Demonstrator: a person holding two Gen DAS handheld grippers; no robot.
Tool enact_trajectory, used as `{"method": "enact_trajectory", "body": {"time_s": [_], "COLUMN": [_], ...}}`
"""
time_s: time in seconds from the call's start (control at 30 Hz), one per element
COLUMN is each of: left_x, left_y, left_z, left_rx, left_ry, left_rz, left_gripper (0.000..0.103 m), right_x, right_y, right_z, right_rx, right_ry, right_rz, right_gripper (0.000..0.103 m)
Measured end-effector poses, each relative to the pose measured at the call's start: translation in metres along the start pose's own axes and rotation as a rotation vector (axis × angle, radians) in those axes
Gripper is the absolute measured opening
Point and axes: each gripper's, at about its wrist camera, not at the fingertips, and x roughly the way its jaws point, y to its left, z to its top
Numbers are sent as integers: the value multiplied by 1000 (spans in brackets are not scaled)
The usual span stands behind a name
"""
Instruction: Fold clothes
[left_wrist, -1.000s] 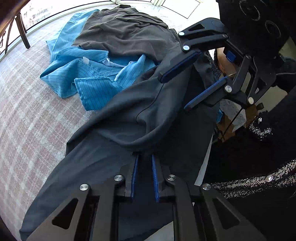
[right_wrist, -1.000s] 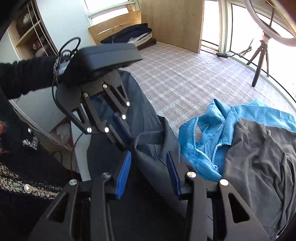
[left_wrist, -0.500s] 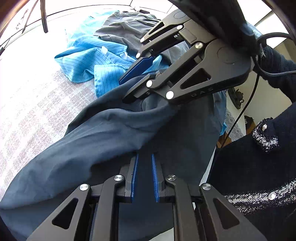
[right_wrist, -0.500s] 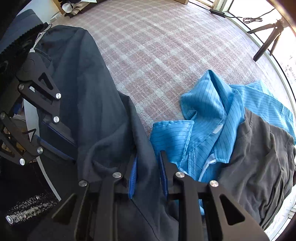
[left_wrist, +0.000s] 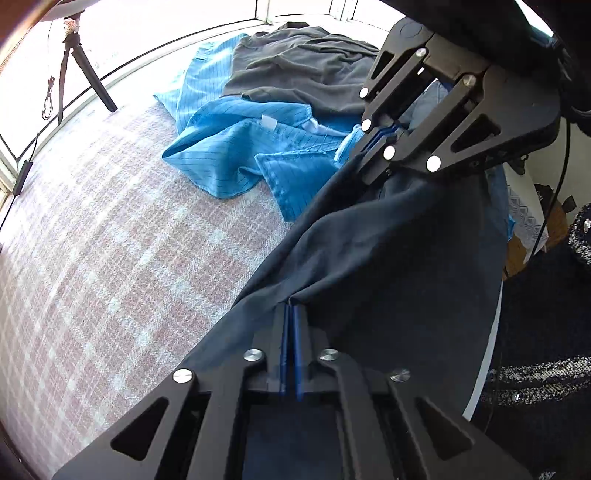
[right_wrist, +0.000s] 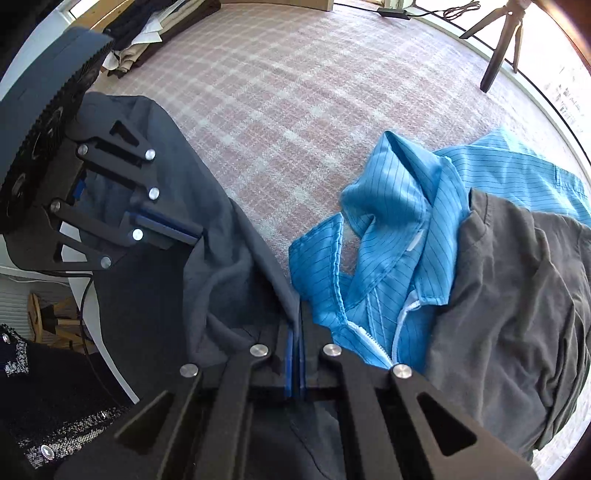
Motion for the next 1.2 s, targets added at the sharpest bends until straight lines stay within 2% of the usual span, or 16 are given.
{"method": "enact_trajectory", "body": {"time_s": [0.13,0.2,0.27,0.33,0.43,0.5,0.57,0.7,0.73,0.77,0.83,0.9,0.93,0.97,1.1,1.2], "left_x": [-29,-34,-32,-32,-33,-46,-56,-73,-80,-86,-101,-117,-125,-133,-166,-191], "left_y": [-18,-27,-29,-26,0,23,40,53,52,52,52,52,53,53,54,55], "left_z": [-18,-24,-27,-26,-10,-4,-2,-13,-19,-26,-52,-93,-114,-135,-218,-281], "left_rx": [-16,-22,-20,-41,-111,-200,-265,-293,-303,-314,-369,-473,-525,-577,-784,-940], "left_ry": [-79,-84,-81,-95,-142,-189,-224,-234,-233,-232,-223,-203,-192,-182,-138,-104], "left_rz": [-86,-123,-106,-69,114,144,169,229,242,253,290,348,377,406,520,606], "left_gripper": [0,0,0,0,6,11,12,15,16,17,19,19,21,21,27,28], "right_x": [-15,-14,-13,-13,-13,-11,-5,-26,-36,-39,-39,-24,-15,-5,-3,-30], "right_y": [-28,-41,-53,-63,-86,-112,-146,-160,-153,-136,-103,-81,-73,-73,-94,-110], "right_z": [12,21,26,28,32,32,29,28,25,28,32,29,28,25,17,4], "right_rx": [126,213,290,357,420,498,594,536,470,394,236,114,79,57,119,253], "right_ry": [-73,-90,-108,-127,-154,-193,-192,-222,-229,-219,-196,-153,-127,-80,-101,-165], "right_rz": [32,102,181,269,302,322,271,151,177,190,98,-13,-57,-103,-342,-186], "right_gripper": [1,1,1,1,1,1,4,6,12,33,59,55,16,4,4,5]}}
